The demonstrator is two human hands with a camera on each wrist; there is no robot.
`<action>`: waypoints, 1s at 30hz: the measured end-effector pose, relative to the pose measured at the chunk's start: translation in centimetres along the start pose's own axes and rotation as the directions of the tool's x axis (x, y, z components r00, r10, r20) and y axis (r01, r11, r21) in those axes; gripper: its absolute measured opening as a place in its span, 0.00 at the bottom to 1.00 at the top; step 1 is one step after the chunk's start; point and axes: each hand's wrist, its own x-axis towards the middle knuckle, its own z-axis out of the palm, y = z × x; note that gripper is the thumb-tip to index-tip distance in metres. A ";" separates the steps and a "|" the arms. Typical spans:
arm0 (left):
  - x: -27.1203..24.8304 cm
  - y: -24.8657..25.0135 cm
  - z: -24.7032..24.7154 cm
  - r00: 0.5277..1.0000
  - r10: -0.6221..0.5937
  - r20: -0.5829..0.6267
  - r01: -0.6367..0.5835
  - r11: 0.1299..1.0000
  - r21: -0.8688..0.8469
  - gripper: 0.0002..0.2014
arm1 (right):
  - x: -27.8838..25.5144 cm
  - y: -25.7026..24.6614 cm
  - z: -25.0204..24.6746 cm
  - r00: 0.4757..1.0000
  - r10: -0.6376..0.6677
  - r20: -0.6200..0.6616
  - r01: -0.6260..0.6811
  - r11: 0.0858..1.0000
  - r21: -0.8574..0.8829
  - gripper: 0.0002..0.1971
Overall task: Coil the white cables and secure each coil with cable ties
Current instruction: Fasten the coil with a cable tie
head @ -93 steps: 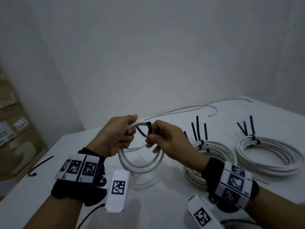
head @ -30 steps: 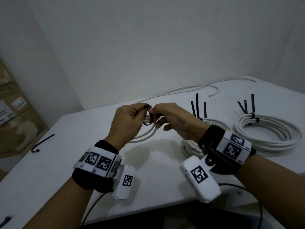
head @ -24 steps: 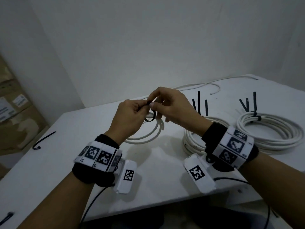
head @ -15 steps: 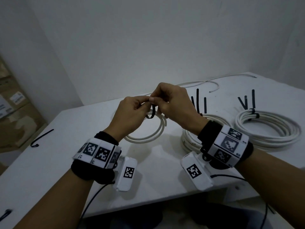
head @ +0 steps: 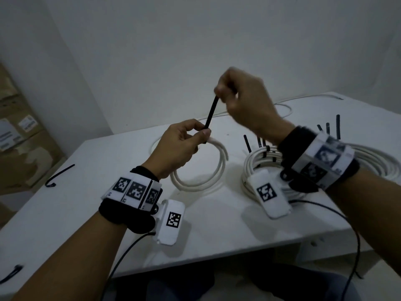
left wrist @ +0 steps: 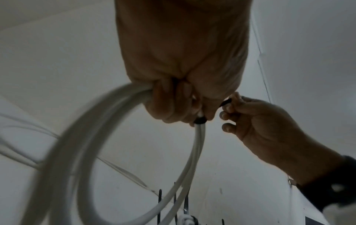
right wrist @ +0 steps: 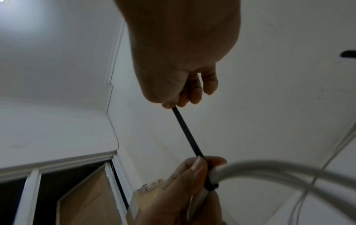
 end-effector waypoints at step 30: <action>1.0 2.0 1.3 0.998 -0.061 0.010 0.062 0.984 -0.169 0.13 | 2.4 0.2 2.2 0.964 0.243 0.108 -0.266 0.897 0.353 0.12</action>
